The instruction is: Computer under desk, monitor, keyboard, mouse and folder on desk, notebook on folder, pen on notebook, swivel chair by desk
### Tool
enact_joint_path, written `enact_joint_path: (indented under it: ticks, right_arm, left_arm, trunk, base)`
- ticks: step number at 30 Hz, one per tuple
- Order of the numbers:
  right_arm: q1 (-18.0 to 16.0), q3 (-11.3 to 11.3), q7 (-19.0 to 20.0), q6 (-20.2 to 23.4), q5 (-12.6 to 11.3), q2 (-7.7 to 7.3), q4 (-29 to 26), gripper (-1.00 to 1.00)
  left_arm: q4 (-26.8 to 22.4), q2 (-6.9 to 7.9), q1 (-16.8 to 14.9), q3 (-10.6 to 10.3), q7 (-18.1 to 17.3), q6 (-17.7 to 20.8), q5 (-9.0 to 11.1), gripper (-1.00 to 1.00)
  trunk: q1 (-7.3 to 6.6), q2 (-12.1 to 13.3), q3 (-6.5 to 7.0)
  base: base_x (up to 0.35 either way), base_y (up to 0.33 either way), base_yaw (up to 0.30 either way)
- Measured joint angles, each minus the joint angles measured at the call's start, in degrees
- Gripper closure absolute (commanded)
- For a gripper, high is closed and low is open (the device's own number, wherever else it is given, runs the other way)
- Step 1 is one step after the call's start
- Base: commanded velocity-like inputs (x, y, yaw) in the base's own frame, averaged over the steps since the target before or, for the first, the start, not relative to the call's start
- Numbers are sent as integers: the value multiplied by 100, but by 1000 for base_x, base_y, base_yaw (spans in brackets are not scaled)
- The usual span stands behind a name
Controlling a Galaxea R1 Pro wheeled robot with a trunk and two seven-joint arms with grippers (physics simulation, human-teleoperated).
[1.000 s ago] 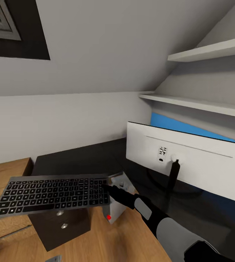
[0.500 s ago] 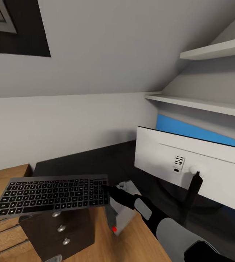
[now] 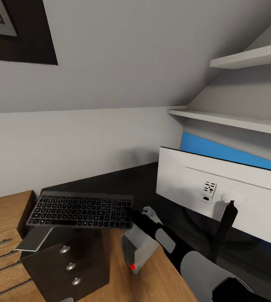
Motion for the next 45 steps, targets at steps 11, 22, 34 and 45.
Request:
enact_joint_path:
  ticks: [11,22,34,45]
  right_arm:
    - [143,2,-446,-1709,-2002,0,157,100]
    - [151,227,-1822,-2889,-2547,0,-352,100]
    - [153,1001,-1934,-2985,-2518,0,-245,100]
    - [161,1010,-1905,-2947,-2545,0,-251,100]
  left_arm:
    - [1,-10,-1,-1,6,-1,0,-100]
    - [1,-105,-1,-2,6,-6,-1,-100]
    - [1,-125,29,6,13,16,8,-100]
    - [3,-117,702,0,-25,-795,-12,-100]
  trunk:
    - [0,0,0]
    - [0,0,0]
    - [0,0,0]
    - [2,1,0]
  base:
    - [0,0,0]
    - [0,0,0]
    - [-1,0,0]
    - [-205,175,0]
